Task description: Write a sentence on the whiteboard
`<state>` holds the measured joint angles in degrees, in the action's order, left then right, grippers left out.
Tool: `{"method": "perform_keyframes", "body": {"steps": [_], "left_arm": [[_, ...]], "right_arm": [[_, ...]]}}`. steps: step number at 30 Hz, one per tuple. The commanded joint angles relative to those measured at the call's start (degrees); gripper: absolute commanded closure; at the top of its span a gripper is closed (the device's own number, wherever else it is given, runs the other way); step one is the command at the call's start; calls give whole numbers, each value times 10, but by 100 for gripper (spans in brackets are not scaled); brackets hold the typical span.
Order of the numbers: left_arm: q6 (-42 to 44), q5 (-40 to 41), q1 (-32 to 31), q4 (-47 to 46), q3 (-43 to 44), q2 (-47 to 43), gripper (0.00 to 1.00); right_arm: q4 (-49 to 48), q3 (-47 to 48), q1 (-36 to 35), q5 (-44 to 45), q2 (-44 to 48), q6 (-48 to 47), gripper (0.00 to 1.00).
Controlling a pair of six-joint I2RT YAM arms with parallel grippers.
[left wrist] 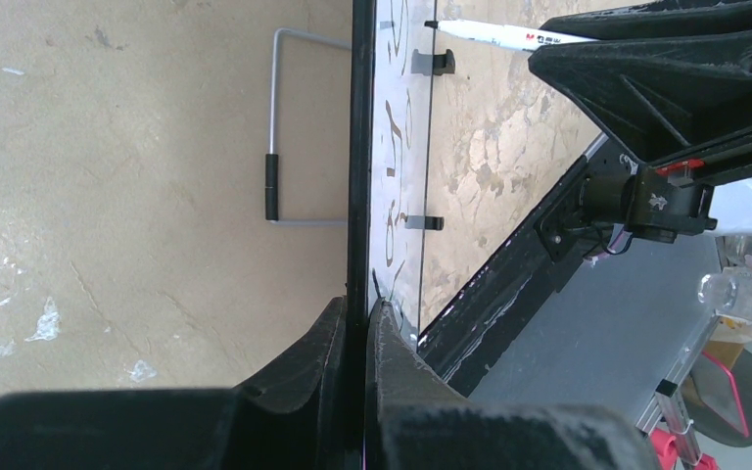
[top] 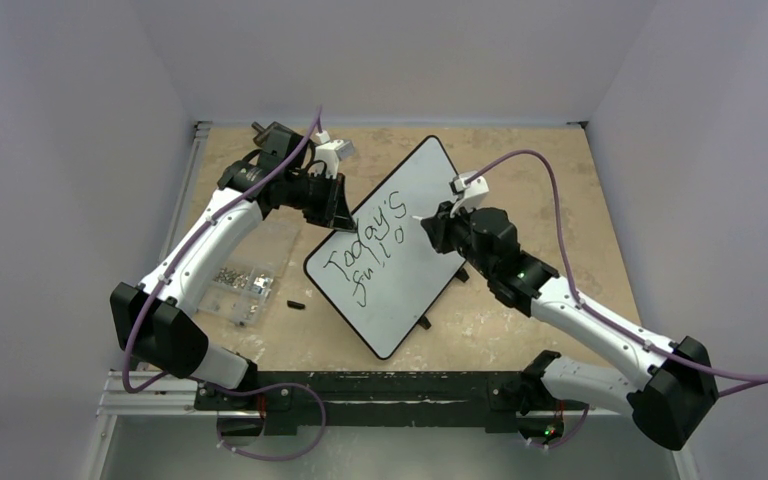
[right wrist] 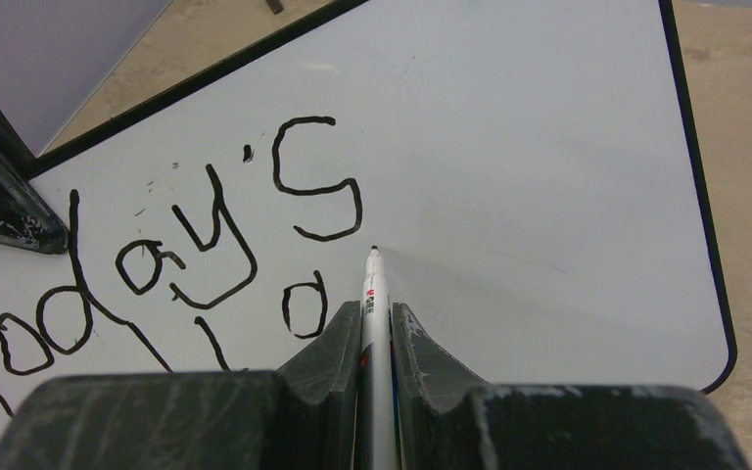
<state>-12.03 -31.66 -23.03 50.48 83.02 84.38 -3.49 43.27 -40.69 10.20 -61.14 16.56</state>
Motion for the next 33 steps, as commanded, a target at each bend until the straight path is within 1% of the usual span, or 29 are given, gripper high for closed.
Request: {"method": "perform_keyframes", "body": {"steps": [1,10,23,24,26,33], "left_arm": [[16,74,3,-10,0,-18,100],[17,75,3,-9,0,-19,100],[17,76,3,-10,0,-21,100],[17,76,-9,-9,0,-21,100],[17,76,3,-9,0,-21,100],[17,76,3,-9,0,-21,100]], "right_arm": [[-19,37,5,14,-5,-9,100],[-28,37,6,-15,-29,-5,100],[-31,4,7,-71,-12,12,100],[-30,0,6,-71,-10,12,100],[-26,-9,6,-68,-5,12,100],[-8,-42,6,-60,8,18,100]]}}
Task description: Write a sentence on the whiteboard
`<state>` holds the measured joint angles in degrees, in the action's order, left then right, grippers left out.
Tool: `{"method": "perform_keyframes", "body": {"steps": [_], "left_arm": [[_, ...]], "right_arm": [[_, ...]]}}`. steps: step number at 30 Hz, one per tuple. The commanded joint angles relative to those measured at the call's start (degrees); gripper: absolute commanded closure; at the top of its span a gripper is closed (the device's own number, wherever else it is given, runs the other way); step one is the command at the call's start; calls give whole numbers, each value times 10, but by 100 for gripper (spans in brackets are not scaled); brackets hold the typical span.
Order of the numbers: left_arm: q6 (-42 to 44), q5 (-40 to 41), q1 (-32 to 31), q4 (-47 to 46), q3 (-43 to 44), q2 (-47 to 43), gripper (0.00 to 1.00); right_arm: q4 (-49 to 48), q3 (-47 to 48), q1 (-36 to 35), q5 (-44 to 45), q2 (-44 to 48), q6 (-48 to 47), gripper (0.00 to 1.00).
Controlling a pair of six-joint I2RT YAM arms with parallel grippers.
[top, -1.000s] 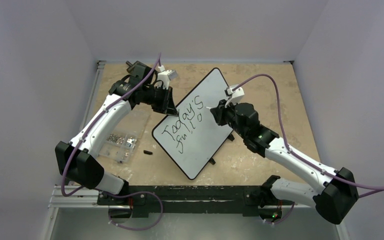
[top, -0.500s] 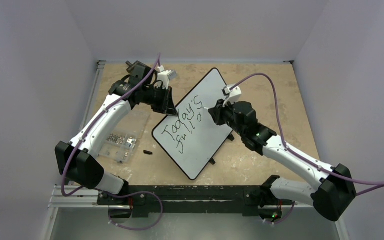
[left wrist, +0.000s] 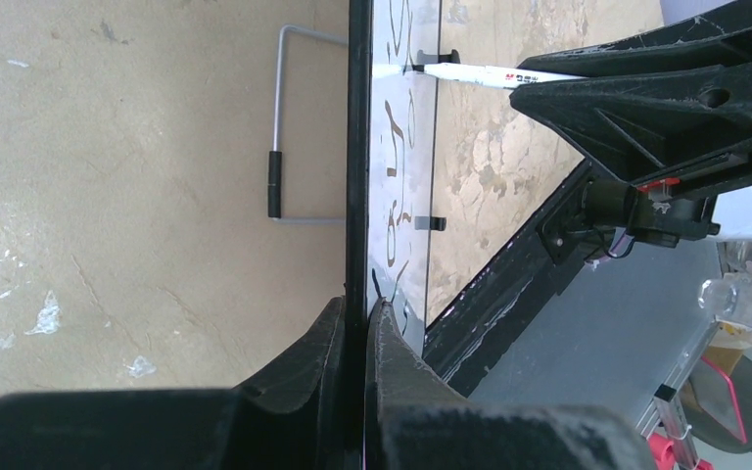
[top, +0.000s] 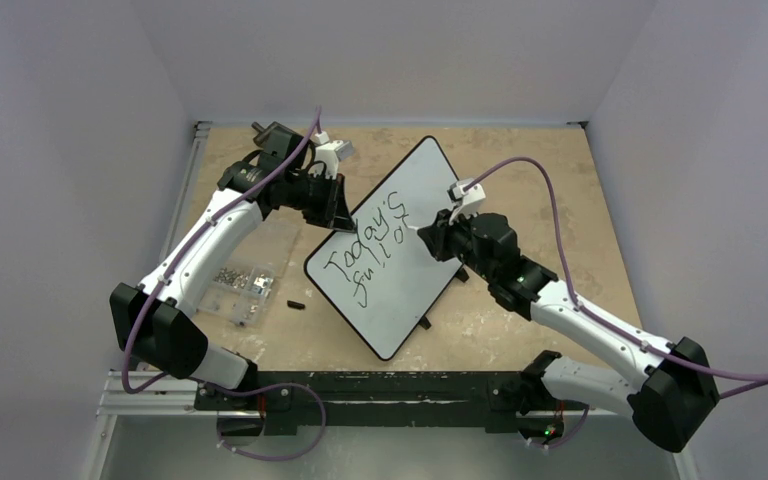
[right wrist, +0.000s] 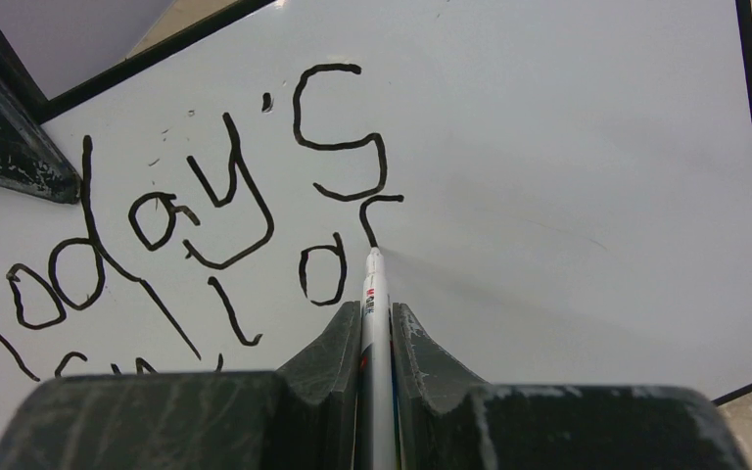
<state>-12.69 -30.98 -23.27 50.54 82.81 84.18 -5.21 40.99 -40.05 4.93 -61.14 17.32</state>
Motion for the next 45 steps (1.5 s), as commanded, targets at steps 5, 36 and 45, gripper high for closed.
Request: {"method": "perform_keyframes", "body": {"steps": [5,36,45], "left_arm": [[24,71,5,-10,2,-20,100],[24,73,5,-10,3,-20,100],[24,73,5,-10,3,-20,100]], "right_arm": [[23,-31,0,-7,14,13,100],[55,-42,0,-76,61,42,100],[45,-5,0,-56,83,34,100]]}}
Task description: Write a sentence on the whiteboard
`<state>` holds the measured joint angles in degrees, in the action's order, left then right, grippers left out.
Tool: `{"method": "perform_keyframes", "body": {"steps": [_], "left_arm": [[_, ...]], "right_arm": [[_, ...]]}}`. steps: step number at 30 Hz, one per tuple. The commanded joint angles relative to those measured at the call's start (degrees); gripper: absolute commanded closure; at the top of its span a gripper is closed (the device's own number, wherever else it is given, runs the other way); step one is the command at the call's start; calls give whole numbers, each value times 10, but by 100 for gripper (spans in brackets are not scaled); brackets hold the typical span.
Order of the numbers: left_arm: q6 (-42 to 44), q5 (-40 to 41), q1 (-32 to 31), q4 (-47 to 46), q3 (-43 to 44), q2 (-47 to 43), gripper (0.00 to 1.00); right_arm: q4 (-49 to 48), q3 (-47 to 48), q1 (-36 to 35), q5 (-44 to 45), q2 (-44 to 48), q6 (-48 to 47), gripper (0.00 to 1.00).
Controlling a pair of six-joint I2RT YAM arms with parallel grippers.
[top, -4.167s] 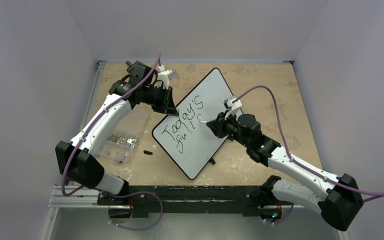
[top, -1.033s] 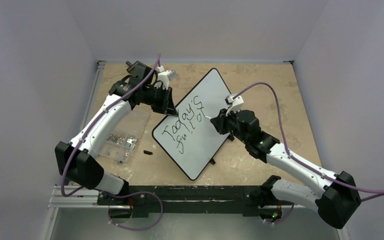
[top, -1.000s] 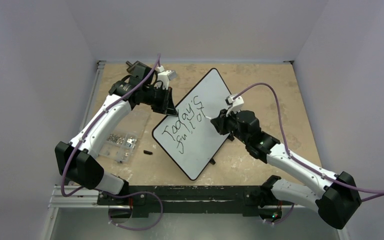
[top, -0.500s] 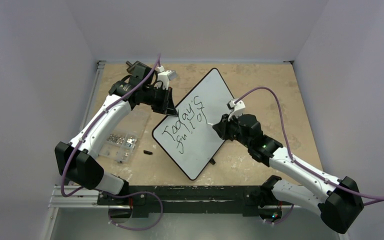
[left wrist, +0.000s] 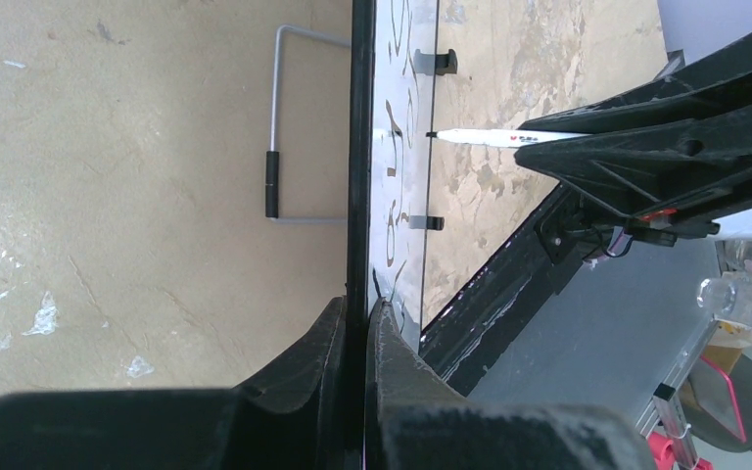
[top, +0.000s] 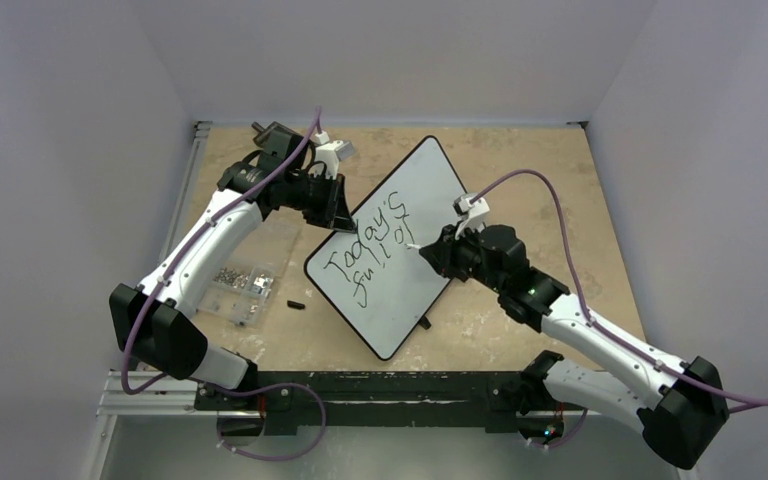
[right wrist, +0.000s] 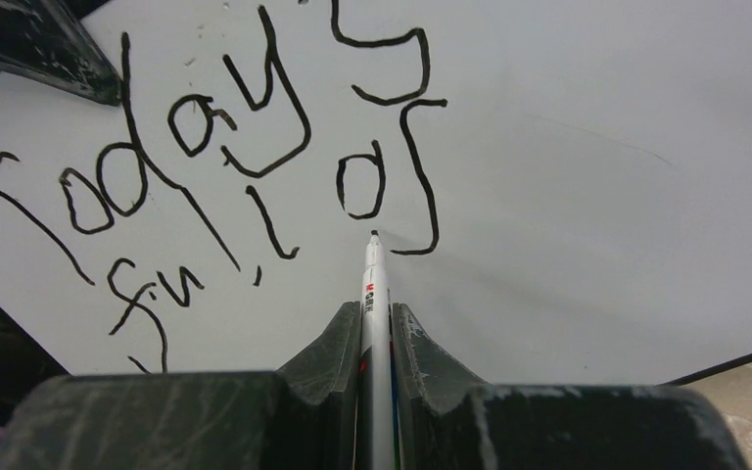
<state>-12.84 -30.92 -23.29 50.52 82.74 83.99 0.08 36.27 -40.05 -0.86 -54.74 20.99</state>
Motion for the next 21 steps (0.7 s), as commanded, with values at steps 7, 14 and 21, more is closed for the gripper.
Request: {"method": "perform_keyframes", "body": {"steps": [7,14,21], "left_arm": [[26,72,5,-10,4,-19,100],[26,73,5,-10,3,-19,100],[26,73,5,-9,3,-20,100]], "right_arm": [[-17,60,0,19,1,-11,100],[-35,66,0,36,-28,-15,100],[-52,60,0,48,-52,-18,100]]}}
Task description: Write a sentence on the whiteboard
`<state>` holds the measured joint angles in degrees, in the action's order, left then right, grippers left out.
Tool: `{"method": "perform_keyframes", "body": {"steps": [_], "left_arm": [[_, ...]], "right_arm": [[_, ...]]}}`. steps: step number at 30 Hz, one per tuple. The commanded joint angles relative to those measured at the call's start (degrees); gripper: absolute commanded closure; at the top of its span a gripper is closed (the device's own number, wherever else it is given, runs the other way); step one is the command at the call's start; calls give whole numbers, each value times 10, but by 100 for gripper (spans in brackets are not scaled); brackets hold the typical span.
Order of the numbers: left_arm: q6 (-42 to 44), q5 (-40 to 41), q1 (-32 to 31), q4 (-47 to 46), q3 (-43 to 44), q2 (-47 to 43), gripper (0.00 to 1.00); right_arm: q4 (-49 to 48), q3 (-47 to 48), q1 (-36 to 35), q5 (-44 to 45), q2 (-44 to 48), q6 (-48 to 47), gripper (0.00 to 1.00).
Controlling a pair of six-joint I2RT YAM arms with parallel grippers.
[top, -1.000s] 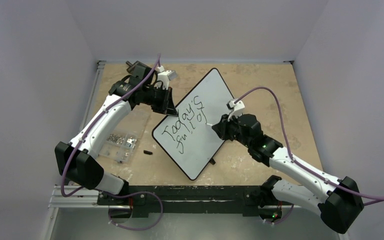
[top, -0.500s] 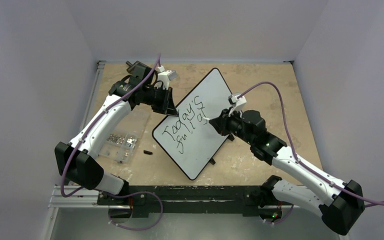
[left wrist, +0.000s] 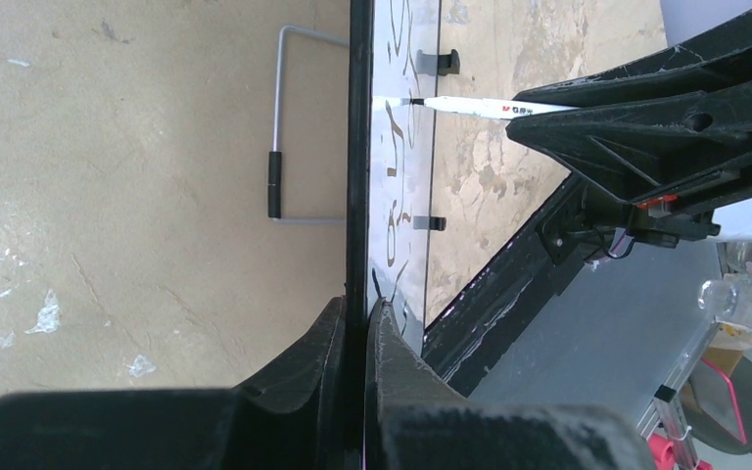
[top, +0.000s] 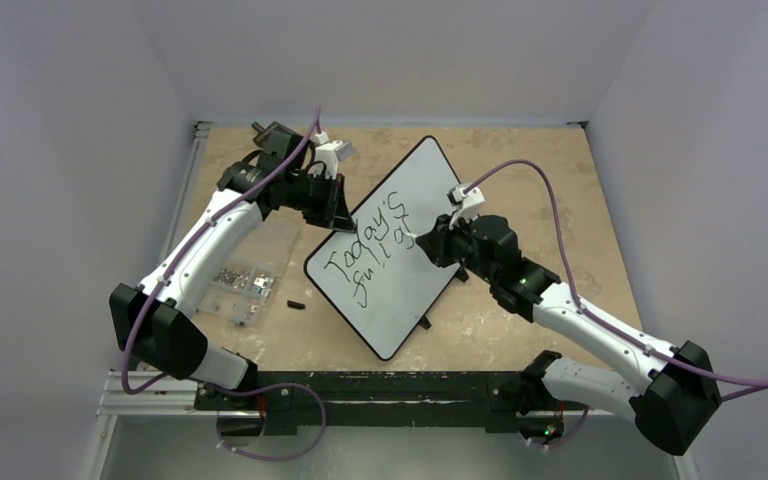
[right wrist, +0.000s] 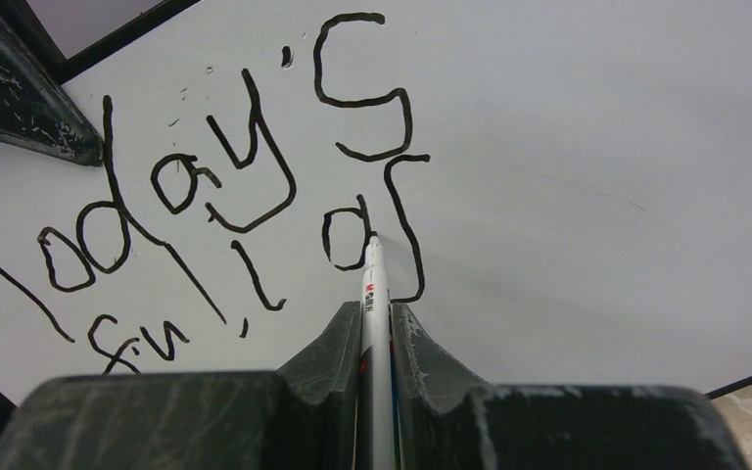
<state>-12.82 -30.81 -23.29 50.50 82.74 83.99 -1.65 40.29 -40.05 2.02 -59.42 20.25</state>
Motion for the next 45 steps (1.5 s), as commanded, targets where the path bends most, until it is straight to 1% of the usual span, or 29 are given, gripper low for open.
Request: {"method": "perform_keyframes", "body": {"steps": [1,9,17,23,29,33,35,39,45], "left_arm": [[26,72,5,-9,3,-19,100],[25,72,5,-9,4,-18,100],[26,72,5,-8,3,-17,100],[27,75,5,-8,4,-19,100],[28,78,5,-8,4,-24,100],[28,80,5,-8,4,-23,100],[28,83,5,-8,4,-23,100],[29,90,5,-8,3,-25,100],[29,105,5,-8,2,-28,100]], "right_arm": [[-34,19,0,22,-7,-11,100],[-24,23,1,68,-16,-25,100],[-18,30,2,65,-18,-30,100],[10,32,2,58,20,-26,100],[50,30,2,16,53,-22,100],[56,16,2,-16,73,-22,100],[62,12,2,-18,78,-23,100],[68,2,2,-61,90,-27,100],[70,-8,2,-99,104,-19,100]]}}
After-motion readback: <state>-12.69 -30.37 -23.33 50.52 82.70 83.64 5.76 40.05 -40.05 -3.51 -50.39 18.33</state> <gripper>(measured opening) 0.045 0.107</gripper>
